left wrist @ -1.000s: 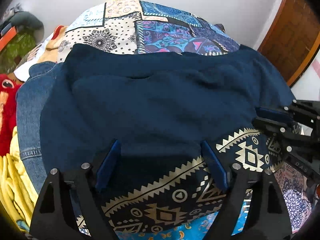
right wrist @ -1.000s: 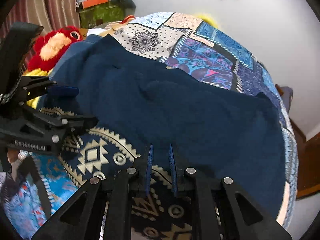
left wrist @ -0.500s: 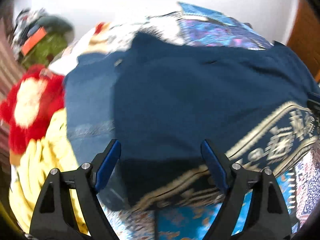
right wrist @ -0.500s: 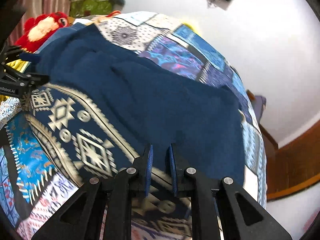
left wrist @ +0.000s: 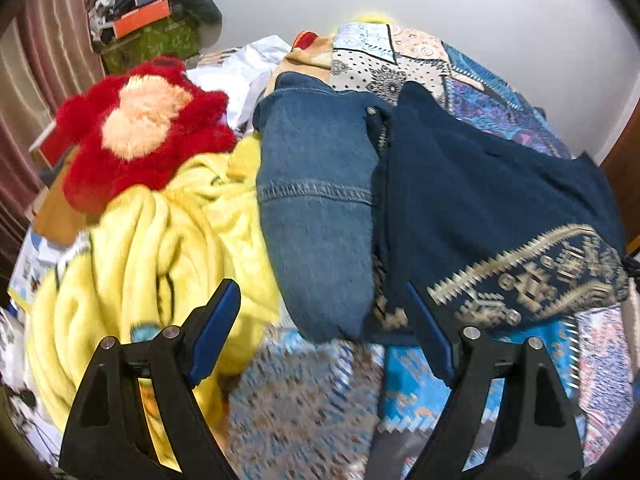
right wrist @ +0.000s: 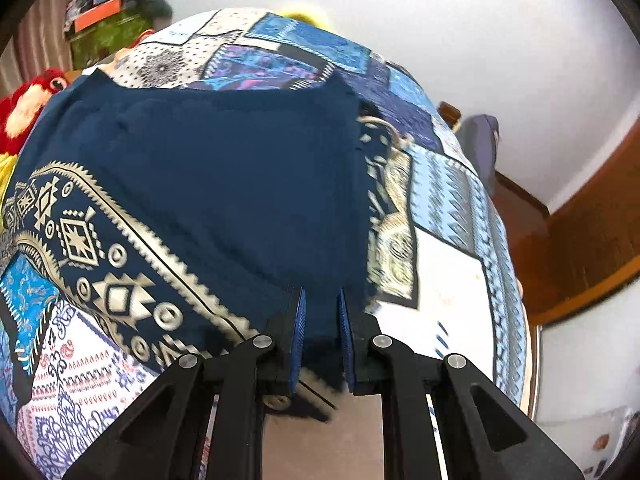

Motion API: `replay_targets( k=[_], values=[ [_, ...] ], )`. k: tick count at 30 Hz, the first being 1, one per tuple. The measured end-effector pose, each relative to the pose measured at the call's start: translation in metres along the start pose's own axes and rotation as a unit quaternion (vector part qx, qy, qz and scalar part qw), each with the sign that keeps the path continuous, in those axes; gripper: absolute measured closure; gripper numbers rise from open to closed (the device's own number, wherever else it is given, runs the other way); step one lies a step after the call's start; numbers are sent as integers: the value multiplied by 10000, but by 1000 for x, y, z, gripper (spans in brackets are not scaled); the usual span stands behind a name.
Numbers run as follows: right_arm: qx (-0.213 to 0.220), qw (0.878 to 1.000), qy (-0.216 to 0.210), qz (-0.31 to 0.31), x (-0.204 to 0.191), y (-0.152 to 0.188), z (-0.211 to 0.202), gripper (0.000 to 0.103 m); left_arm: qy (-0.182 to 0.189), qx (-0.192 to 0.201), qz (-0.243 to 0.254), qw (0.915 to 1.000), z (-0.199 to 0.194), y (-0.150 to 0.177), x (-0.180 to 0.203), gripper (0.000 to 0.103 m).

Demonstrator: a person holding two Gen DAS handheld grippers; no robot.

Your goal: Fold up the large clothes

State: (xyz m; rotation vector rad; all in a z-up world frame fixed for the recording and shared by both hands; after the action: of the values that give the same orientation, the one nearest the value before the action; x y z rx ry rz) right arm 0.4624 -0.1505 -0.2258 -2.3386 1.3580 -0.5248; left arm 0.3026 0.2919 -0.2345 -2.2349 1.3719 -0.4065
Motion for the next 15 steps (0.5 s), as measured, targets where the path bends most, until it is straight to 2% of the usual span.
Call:
replay_targets(
  k=[1,2,3,4,6,8,10,13,15],
  values=[
    [-71,9997,215,53,6,4,-1,85,109,-28,-65,9999,-4,4,2,20],
    [-73,9994,326,86,10,7,-2,48,292,-87,-169,9994,-6,9,3,20],
    [-25,9980,620,138,17,11,-6,12,447,-144,-244,9986,-5,11,7,20],
    [111,9962,841,209,26,16,-12,5,628,-210,-325,9973,-6,14,8,20],
    [123,9979,423,478,40,24,-21,5,1045,-393,-493,9925,-4,21,17,20],
    [39,9972,382,638,47,30,-28,5,1442,-556,-654,9858,-1,28,29,20],
    [148,9974,373,593,47,33,-41,5,1728,-690,-791,9793,3,32,39,20],
    [381,9979,221,481,35,29,-60,5,2267,-976,-1086,9630,17,37,56,20],
    [544,9975,-35,441,23,26,-72,5,2543,-1079,-1343,9517,26,40,64,20]
  ],
)
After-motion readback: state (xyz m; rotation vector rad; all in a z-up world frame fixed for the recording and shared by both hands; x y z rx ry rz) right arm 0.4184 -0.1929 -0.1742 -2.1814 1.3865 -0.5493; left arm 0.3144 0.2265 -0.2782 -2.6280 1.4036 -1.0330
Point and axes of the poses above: each gripper's, at about its wrist camera, not at the fingertips, and z roughly the way its jaws point, x to its right, y to its underside, the point moved 3 cm from there along z, roughly the way its jaws point, and after that the axes turned 7 degrees about -y, right-handed, at the moved point
